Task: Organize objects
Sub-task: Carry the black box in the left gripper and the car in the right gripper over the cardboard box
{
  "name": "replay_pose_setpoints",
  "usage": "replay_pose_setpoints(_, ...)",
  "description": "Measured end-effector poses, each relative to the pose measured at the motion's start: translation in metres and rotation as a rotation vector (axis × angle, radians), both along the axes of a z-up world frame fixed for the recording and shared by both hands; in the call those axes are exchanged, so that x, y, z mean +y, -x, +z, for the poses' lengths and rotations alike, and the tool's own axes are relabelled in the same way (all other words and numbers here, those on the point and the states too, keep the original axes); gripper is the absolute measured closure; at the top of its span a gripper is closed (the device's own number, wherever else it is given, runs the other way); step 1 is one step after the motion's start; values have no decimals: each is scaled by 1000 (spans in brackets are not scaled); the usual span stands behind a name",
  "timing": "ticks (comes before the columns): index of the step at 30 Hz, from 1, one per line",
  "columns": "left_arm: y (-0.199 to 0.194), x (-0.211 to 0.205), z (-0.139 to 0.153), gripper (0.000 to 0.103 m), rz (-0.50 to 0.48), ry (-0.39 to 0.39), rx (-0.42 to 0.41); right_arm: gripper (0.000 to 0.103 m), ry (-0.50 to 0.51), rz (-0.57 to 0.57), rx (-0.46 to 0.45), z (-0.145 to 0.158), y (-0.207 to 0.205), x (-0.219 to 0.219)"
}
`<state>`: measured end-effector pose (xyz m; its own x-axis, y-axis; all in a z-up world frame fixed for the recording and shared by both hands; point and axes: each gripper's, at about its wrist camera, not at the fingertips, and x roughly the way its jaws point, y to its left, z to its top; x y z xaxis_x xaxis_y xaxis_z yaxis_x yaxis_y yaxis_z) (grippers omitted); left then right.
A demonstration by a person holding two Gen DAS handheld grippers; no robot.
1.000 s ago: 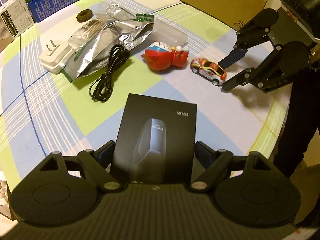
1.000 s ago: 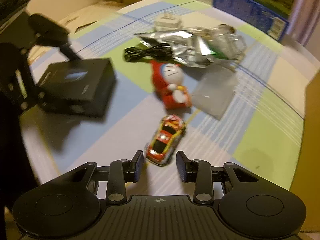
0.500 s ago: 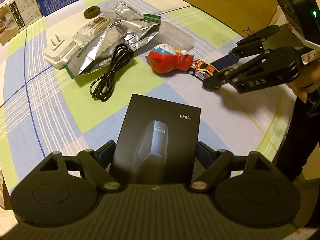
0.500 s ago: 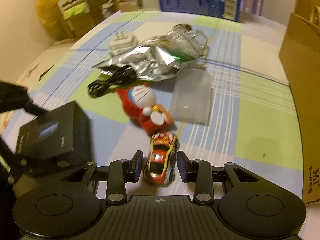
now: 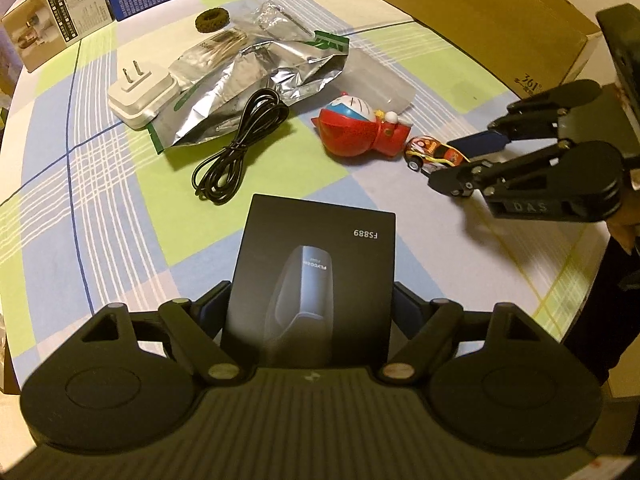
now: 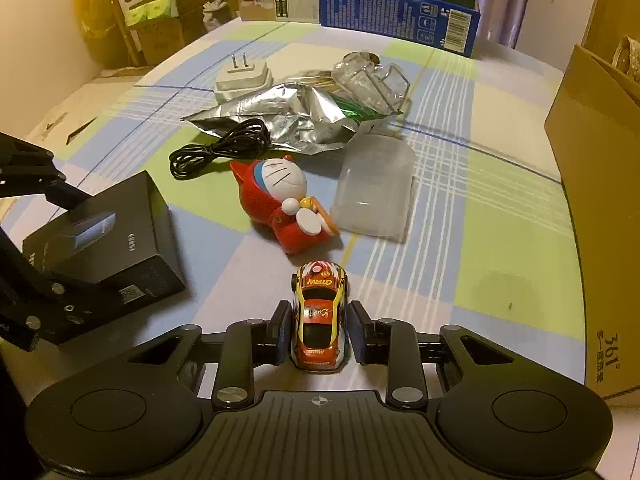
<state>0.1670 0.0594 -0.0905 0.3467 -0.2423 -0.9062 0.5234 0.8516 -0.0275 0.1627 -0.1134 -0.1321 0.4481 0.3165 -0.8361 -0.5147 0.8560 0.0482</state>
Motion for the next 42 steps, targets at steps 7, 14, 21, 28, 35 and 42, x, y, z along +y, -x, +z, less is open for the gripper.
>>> replay_pose_setpoints(7, -1, -9, 1, 26, 29, -23, -6, 76, -18, -32, -14, 8, 11, -14)
replay_pose_setpoints(14, 1, -22, 17, 26, 77, 8, -23, 76, -47, -84, -47, 34, 24, -34)
replay_pose_setpoints(21, 6, -49, 52, 26, 149, 74, -65, 76, -75, -135, -142, 82, 34, -62)
replay_pose_setpoints(28, 7, -102, 104, 26, 145, 140, -132, 76, -72, -201, -219, 134, 33, -113)
replay_pose_setpoints(35, -7, -176, 152, 26, 105, 205, -180, 76, -39, -287, -271, 176, 18, -180)
replay_pose_setpoints(42, -33, -260, 184, 26, 73, 275, -194, 76, -32, -353, -281, 190, -5, -241)
